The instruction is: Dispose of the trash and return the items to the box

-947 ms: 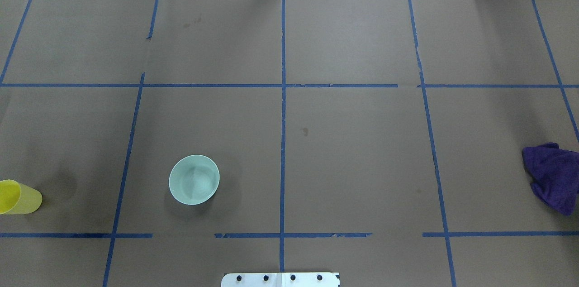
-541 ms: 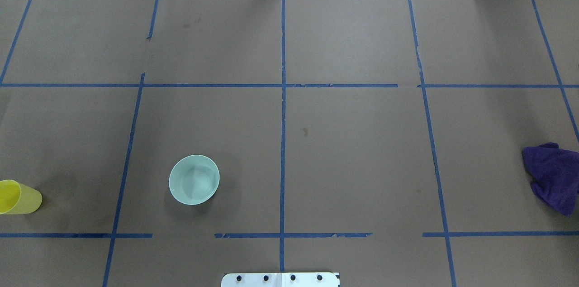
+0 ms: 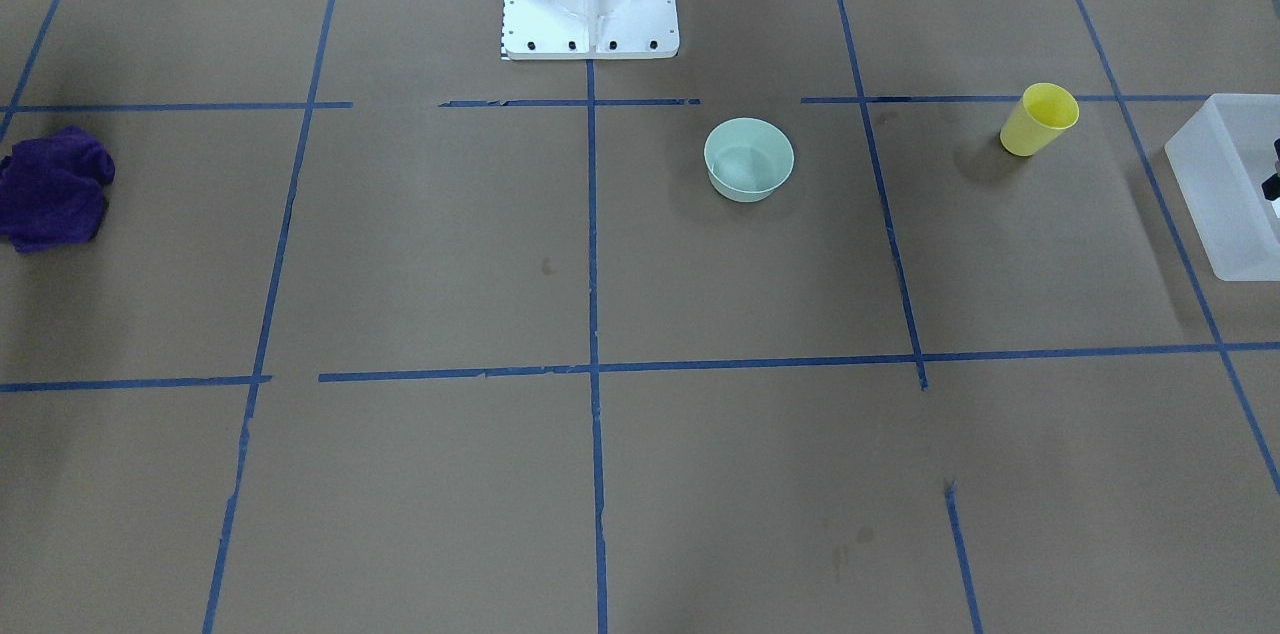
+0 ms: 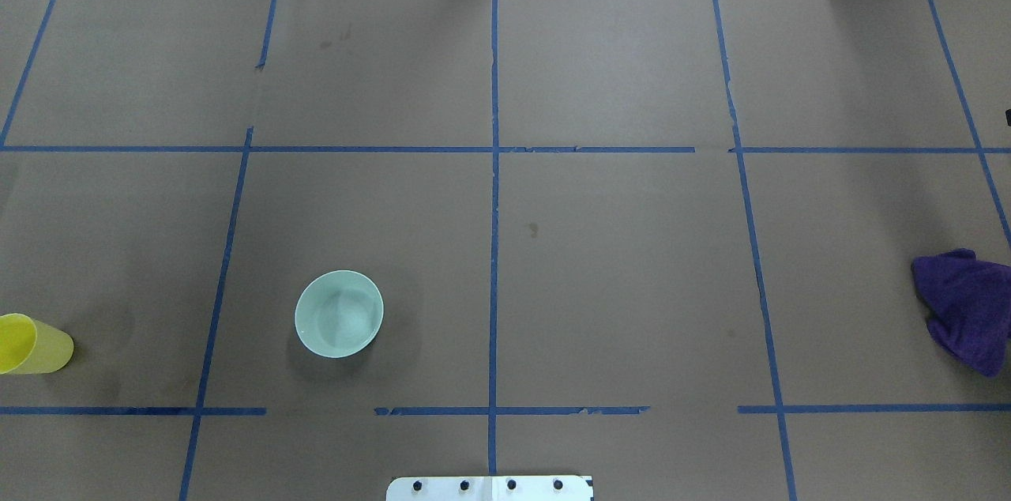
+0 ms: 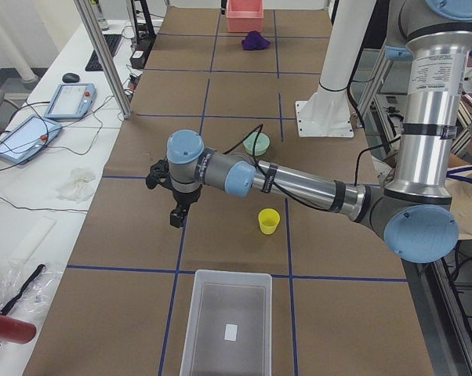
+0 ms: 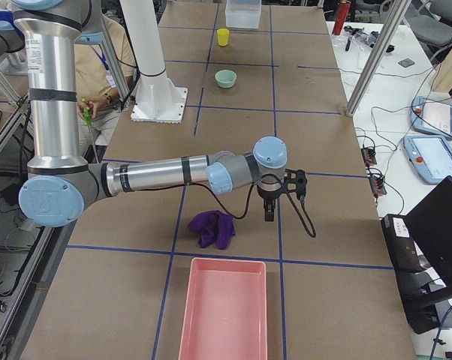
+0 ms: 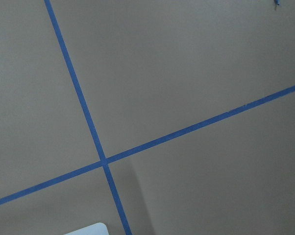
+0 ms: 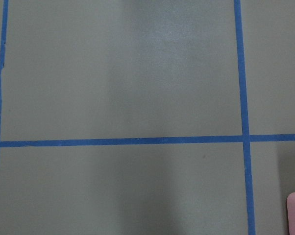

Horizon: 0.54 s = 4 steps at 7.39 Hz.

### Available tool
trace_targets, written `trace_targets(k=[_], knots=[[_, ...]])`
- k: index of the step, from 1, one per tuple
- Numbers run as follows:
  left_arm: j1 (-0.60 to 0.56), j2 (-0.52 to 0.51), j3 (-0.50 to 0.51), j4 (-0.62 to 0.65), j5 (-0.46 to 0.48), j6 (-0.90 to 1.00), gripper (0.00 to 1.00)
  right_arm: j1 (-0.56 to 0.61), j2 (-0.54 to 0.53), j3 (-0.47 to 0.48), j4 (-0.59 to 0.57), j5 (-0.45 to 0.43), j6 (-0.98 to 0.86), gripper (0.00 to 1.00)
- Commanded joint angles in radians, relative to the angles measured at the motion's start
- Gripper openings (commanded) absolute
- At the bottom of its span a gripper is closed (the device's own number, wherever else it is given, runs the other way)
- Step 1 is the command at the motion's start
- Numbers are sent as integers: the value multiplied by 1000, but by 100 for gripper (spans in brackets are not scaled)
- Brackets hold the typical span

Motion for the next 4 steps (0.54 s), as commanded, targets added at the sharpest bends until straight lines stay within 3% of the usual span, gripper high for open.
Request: trace_targets(k=[1,3,4], knots=[[95,57,-44,-58,-2,-59,100,-2,-6,-10,1,-8,-2,100],[199,187,-79,-171,7,-231,100,-2,-6,-9,3,-5,-8,100],[209,287,-78,-373,7,-322,100,-4,-6,-7,3,-5,-8,100]])
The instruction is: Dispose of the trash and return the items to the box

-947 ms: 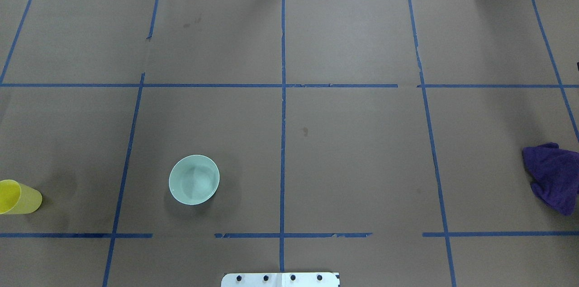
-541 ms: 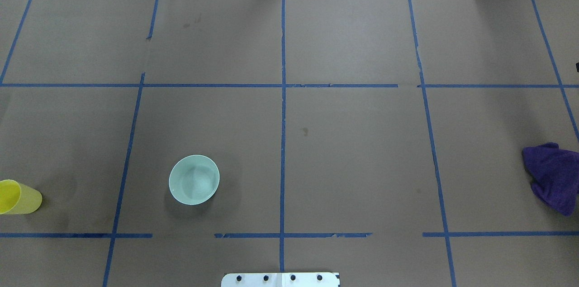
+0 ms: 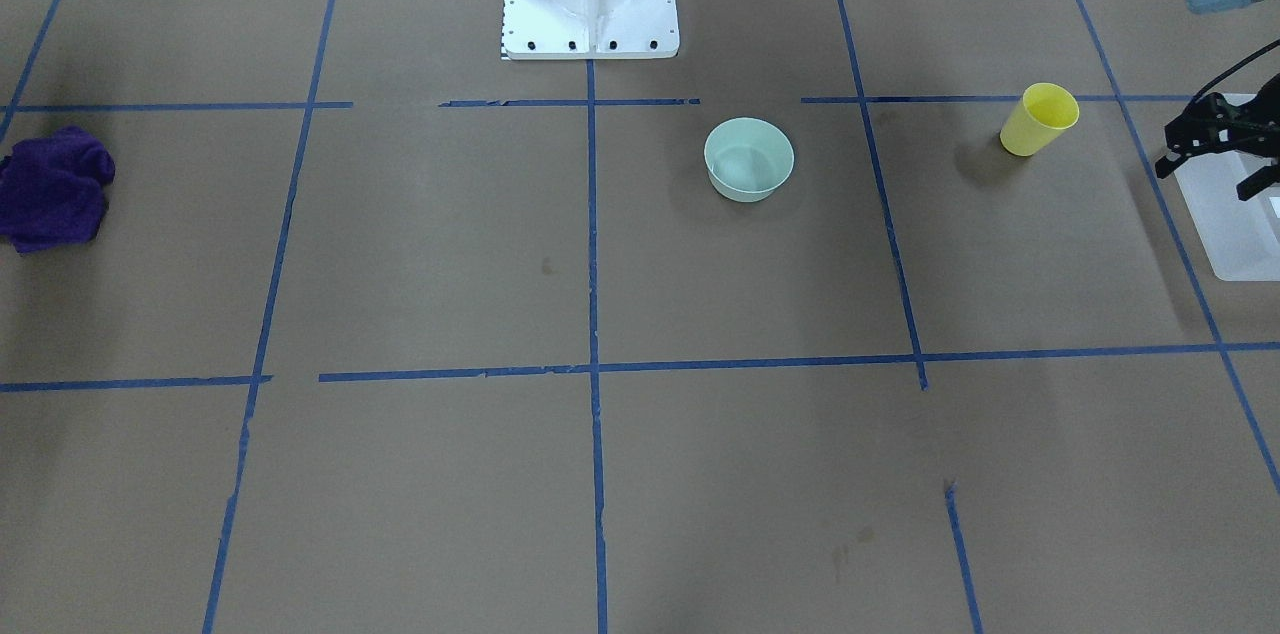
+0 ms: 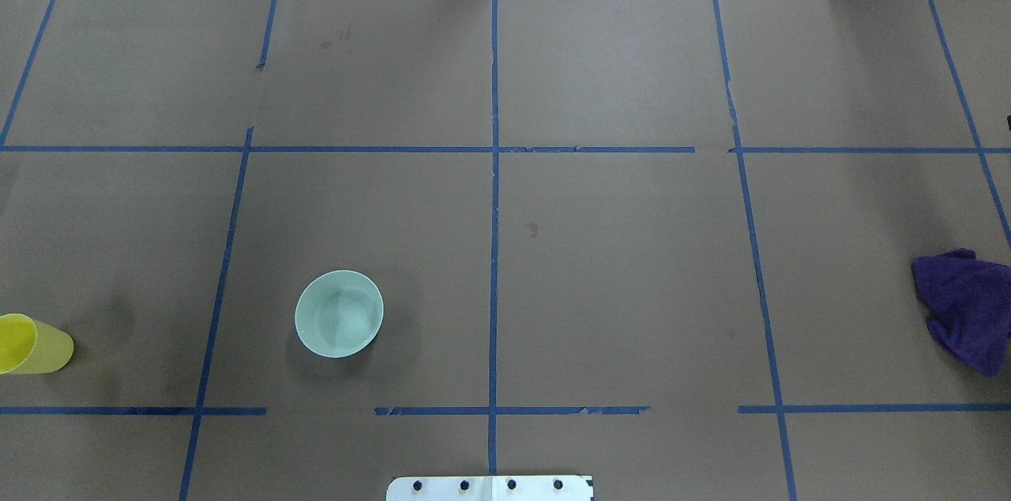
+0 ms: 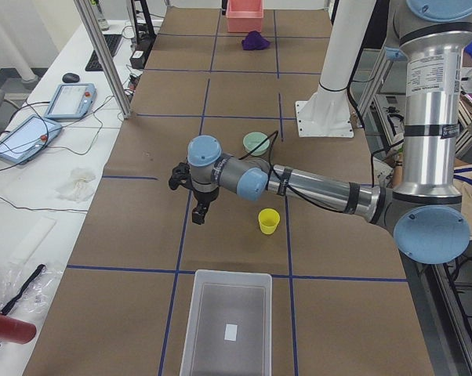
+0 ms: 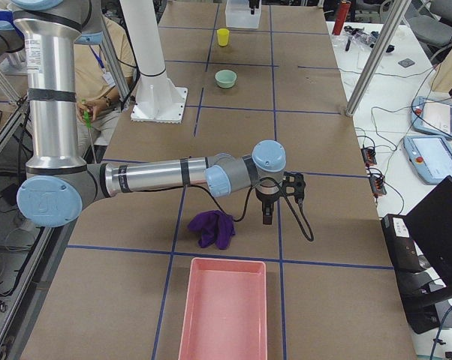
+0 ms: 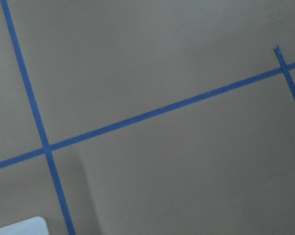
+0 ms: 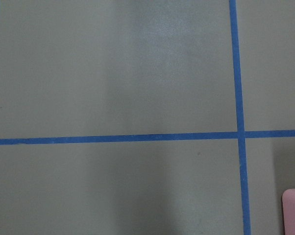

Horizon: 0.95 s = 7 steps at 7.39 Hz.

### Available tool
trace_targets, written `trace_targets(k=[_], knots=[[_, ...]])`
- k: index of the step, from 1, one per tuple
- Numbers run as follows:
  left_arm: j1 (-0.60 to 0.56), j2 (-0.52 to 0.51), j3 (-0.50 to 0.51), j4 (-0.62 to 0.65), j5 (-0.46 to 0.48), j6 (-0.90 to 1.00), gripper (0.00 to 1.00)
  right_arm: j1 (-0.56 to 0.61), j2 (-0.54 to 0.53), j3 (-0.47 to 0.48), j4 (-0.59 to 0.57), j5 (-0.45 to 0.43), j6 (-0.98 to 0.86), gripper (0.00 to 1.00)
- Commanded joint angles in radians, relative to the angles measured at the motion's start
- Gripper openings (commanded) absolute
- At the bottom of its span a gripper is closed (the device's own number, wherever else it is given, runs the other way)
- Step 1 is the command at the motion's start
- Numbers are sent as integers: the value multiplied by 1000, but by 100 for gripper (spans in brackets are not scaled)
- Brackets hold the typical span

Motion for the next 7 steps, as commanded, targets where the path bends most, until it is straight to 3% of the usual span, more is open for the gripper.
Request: trace_targets(k=[1,2,3,5,7], knots=[[113,190,-5,-390,2,-335,100,-9,0,-1,0,0,2,100],[170,273,-3,-517,40,-396,100,-12,0,-1,0,0,2,100],[225,295,-5,-563,96,-468,100,-15,1,5,0,0,3,100],[351,295,-7,-567,169,-620,100,-24,1,7,0,-1,3,100],[368,312,-10,-565,173,-641,100,-24,3,12,0,-3,5,100]])
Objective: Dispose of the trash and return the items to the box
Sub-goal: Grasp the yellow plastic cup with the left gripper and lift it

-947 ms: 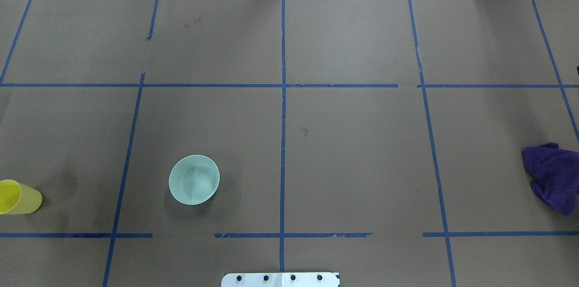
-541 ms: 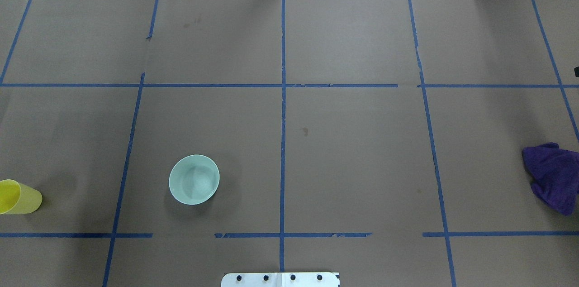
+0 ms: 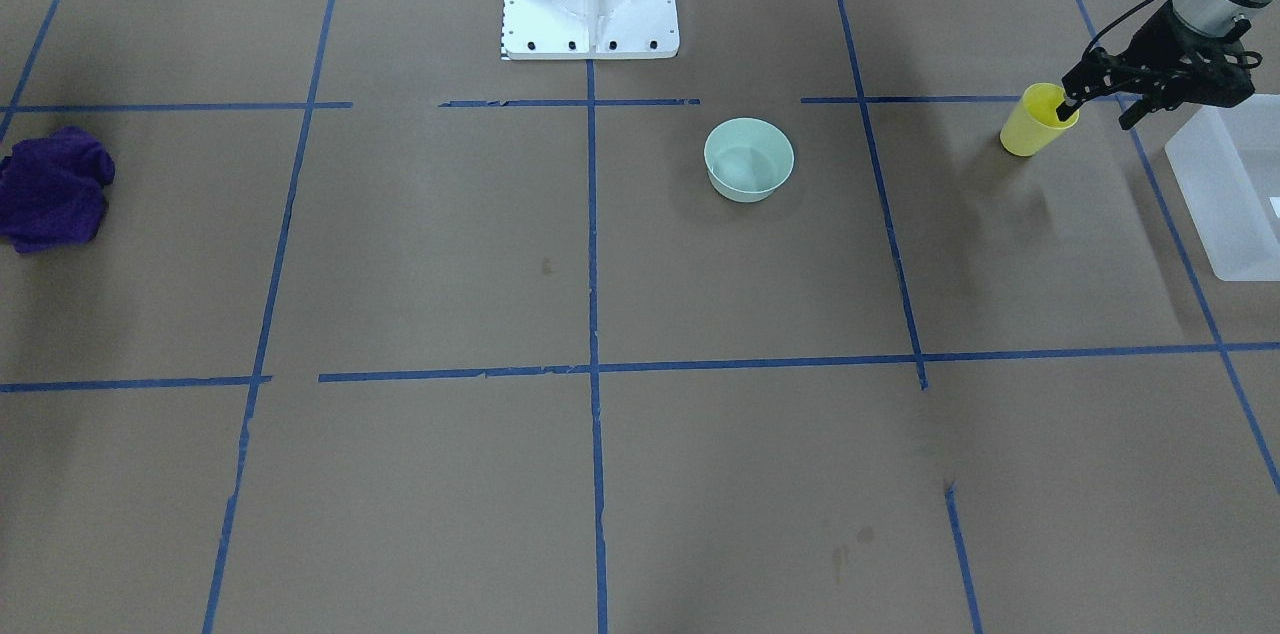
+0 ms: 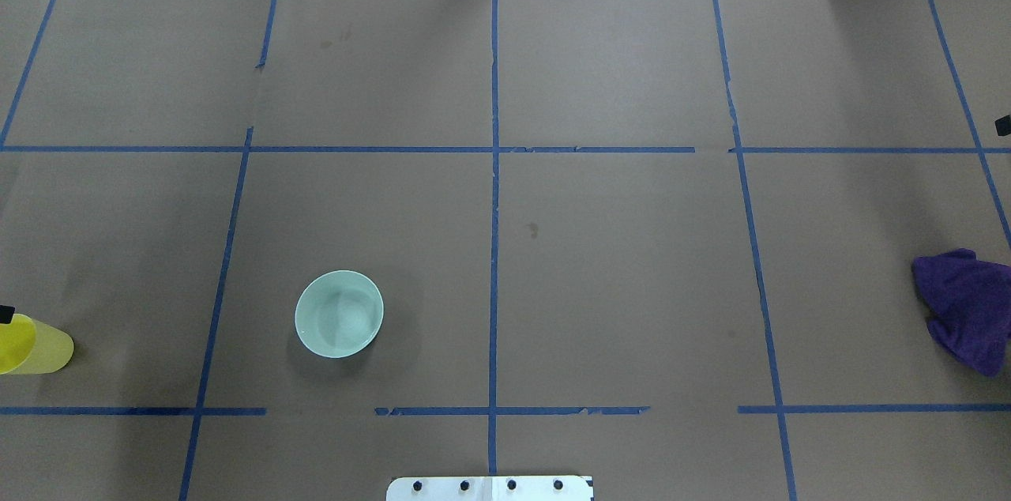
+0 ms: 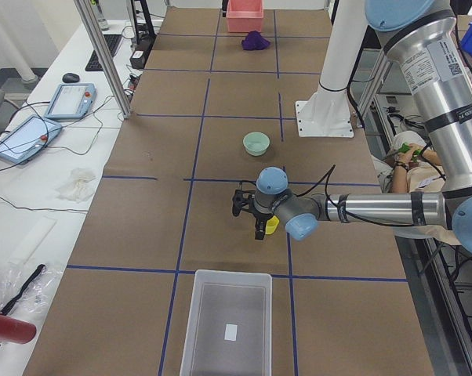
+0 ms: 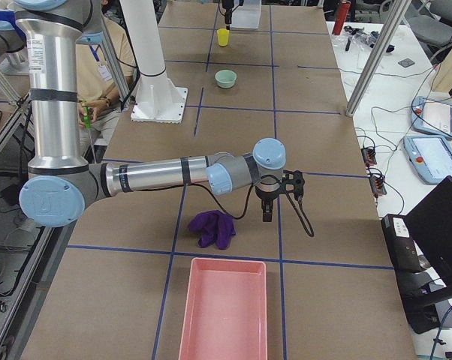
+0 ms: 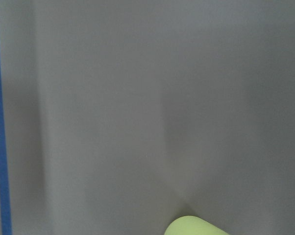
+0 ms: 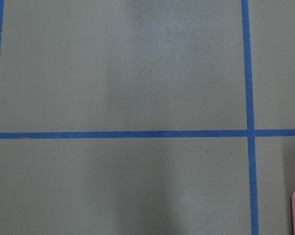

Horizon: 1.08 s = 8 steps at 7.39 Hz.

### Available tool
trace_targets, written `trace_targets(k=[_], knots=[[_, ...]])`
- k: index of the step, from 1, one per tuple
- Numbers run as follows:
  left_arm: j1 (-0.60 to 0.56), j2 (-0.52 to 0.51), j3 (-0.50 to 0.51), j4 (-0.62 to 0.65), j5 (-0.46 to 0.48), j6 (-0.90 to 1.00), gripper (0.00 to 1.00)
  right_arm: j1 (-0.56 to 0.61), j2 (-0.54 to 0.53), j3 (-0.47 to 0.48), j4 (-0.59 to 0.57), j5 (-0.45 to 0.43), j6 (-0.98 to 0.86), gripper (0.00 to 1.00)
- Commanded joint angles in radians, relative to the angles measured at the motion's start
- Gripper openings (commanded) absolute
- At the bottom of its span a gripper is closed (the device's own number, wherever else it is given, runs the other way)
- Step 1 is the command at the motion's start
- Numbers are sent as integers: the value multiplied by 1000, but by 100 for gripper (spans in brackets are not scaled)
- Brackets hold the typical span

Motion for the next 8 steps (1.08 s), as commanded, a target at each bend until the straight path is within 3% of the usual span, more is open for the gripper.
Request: trace_targets(k=[1,8], knots=[[17,17,-3,-1,7,-24,100,-1,1,4,0,1,1,100],[90,17,29,6,5,-27,99,1,-4,4,-2,1,1,100]])
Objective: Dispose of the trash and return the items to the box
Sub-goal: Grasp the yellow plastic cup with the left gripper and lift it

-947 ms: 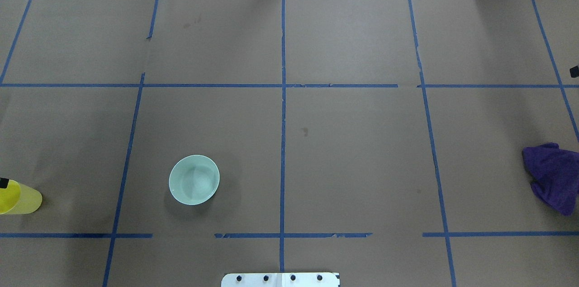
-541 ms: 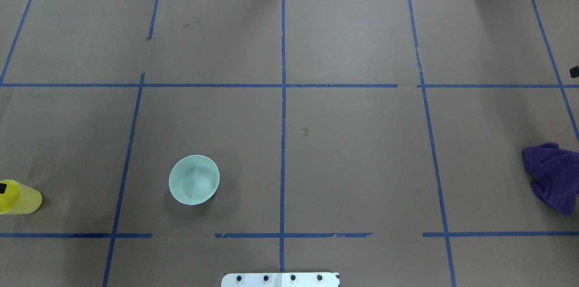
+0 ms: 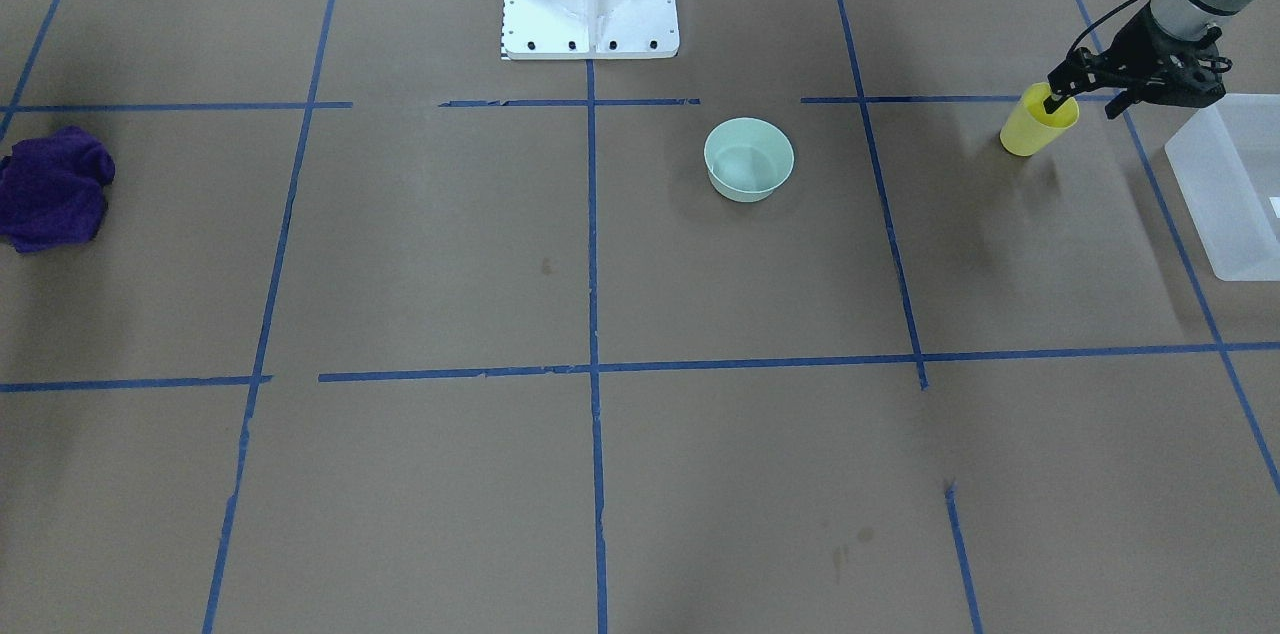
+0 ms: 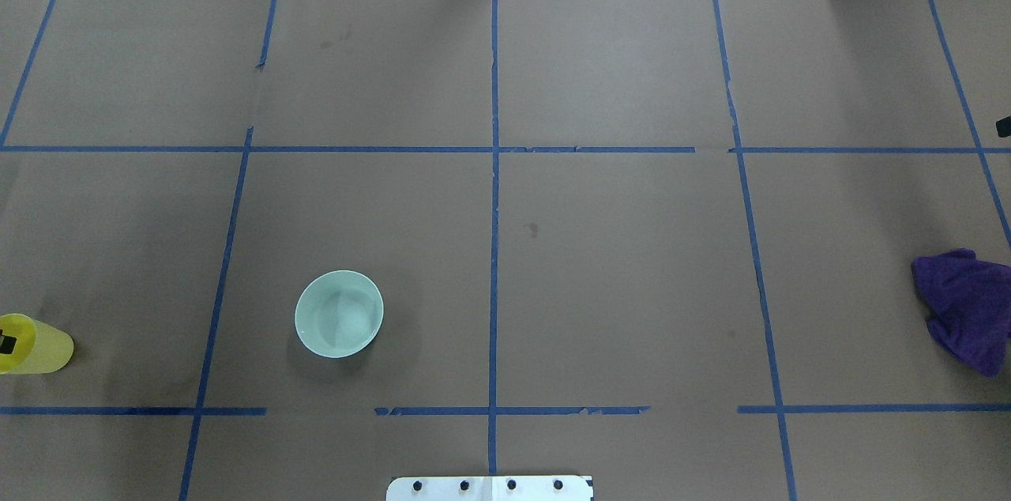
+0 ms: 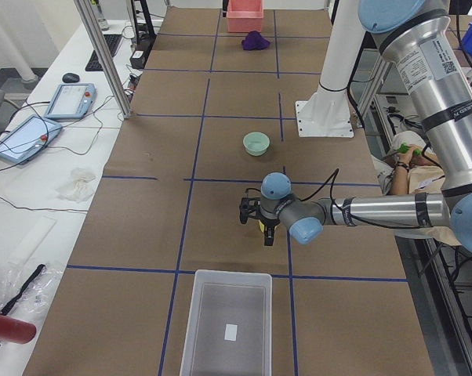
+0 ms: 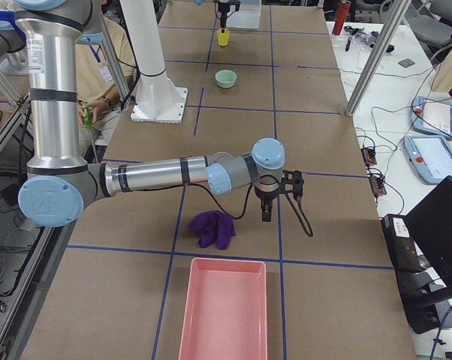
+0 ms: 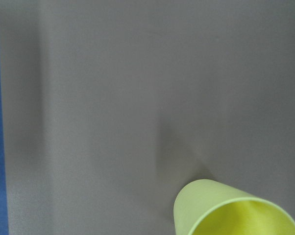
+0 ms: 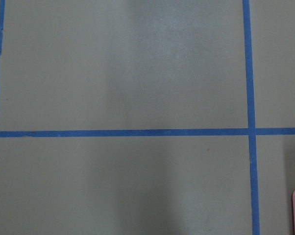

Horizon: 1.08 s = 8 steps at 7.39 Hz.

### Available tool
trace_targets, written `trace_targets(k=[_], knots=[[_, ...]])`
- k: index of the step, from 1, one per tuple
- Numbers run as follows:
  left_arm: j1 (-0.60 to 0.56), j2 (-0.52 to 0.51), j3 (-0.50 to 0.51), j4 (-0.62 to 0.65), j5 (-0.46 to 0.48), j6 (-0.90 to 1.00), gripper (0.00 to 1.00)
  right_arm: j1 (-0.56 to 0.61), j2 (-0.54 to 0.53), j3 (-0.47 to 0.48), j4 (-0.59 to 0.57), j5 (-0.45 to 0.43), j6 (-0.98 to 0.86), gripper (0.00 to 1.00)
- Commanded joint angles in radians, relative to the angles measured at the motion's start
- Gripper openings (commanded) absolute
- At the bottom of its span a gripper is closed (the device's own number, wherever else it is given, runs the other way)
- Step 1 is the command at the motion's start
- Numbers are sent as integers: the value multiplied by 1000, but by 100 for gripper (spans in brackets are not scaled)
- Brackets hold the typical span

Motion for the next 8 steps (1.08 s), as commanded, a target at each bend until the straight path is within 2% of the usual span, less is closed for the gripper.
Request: trace_targets(k=[1,2,3,5,8], knots=[[27,-4,14,-1,0,2,97,0,3,0,-1,-1,0,100],[37,-15,20,-1,0,2,85,-1,3,0,-1,-1,0,100],[44,-18,28,-1,2,4,59,0,3,0,-1,-1,0,100],[50,-35,45,-1,2,4,0,0,6,0,-1,-3,0,100],[49,-44,48,-1,52,2,0,-2,7,0,-1,-3,0,100]])
